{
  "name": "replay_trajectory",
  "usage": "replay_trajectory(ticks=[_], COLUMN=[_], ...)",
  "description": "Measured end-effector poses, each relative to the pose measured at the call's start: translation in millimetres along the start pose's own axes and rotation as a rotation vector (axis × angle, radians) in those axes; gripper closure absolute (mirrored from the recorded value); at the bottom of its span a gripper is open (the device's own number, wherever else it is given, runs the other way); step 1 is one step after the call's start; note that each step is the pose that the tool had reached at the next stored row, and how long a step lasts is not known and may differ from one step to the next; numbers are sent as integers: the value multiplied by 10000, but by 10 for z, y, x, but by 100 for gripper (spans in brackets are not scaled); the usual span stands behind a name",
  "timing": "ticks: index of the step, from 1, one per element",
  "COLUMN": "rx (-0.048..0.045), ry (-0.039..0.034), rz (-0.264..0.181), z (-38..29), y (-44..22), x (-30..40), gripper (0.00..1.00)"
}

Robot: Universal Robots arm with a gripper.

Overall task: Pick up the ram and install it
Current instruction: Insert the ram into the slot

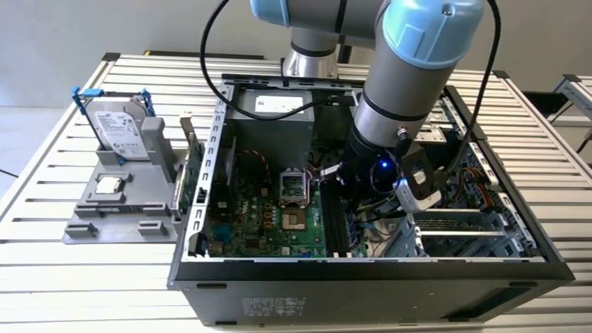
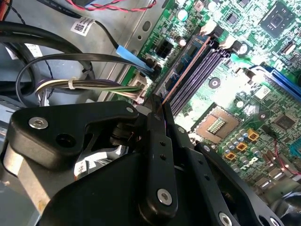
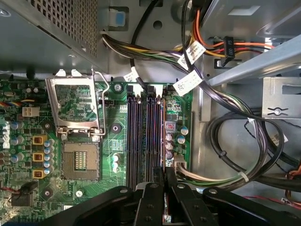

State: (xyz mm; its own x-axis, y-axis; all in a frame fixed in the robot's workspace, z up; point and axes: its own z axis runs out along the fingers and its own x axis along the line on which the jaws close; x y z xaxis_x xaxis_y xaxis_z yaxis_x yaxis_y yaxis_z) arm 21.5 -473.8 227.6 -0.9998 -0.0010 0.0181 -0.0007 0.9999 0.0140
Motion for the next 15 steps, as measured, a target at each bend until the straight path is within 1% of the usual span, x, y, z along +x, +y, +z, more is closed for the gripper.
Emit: replay_trajectory(ticks=[4, 10, 15], rx=[-1, 0, -2], ry=[0, 0, -1], rz=[0, -2, -16], z=[45, 50, 51], y=[8, 10, 10], x=[0, 5, 24], gripper=[100, 100, 100])
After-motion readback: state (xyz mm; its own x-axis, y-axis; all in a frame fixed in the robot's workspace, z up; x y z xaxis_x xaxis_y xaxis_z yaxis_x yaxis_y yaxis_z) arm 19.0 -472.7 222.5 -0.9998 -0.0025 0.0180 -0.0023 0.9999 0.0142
